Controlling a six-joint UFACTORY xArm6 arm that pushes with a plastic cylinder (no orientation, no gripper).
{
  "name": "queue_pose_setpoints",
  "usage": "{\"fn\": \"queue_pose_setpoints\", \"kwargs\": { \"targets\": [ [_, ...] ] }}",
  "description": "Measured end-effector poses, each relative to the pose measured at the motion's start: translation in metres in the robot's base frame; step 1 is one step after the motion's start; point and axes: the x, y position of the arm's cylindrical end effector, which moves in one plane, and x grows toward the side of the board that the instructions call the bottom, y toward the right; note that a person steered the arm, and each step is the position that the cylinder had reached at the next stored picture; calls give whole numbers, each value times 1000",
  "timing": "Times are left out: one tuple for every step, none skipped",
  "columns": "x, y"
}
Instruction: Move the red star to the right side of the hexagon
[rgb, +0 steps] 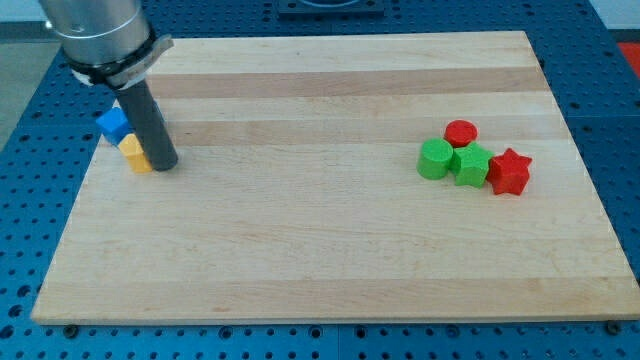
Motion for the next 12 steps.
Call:
{"fn": "queue_pose_setpoints", "kwargs": {
  "targets": [
    [0,-14],
    [-2,-19],
    [6,-12],
    [56,70],
    [114,203],
    [137,356],
    [99,477],
    [29,510],
    [23,478],
    [23,432],
    [23,402],
    [30,390]
  ]
}}
